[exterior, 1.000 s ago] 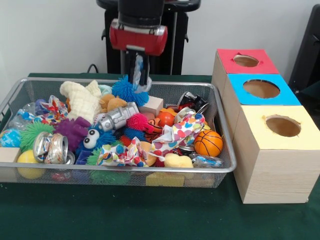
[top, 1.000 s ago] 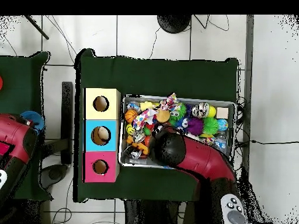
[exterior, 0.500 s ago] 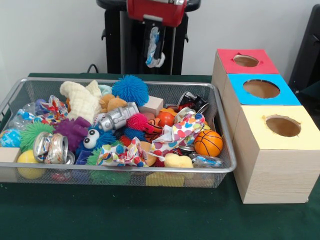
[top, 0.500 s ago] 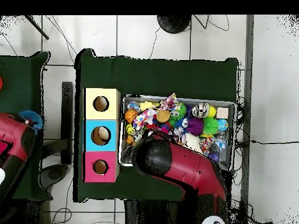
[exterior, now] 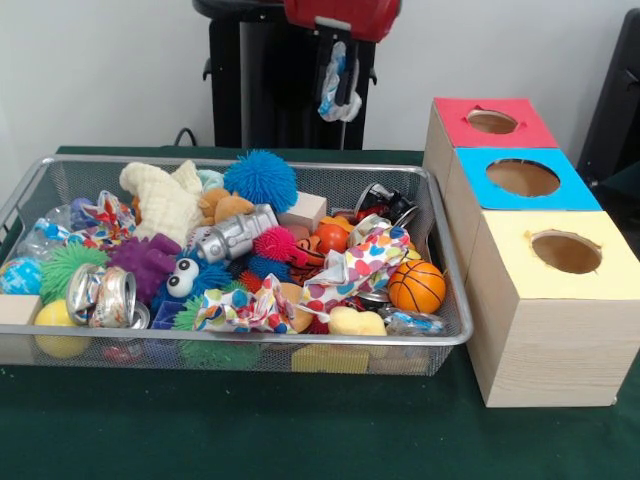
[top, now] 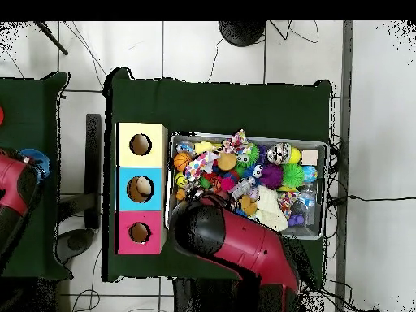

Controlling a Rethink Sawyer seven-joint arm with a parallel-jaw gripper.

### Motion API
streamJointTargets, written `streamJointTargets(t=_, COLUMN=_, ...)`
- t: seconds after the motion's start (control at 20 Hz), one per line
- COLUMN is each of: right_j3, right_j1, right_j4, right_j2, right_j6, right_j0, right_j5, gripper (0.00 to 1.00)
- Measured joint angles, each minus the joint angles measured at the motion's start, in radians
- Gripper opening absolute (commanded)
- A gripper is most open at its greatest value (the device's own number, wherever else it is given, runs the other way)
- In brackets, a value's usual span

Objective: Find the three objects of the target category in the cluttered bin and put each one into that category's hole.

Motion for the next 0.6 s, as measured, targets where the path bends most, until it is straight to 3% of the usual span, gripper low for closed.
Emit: streamJointTargets(t=0.6, right_j3=0.088, right_j1=0.000, right_j4=0.065, right_j2=-0.020, right_j6=0.123, right_j0=0.090, right_j5=-0.011, gripper=0.00)
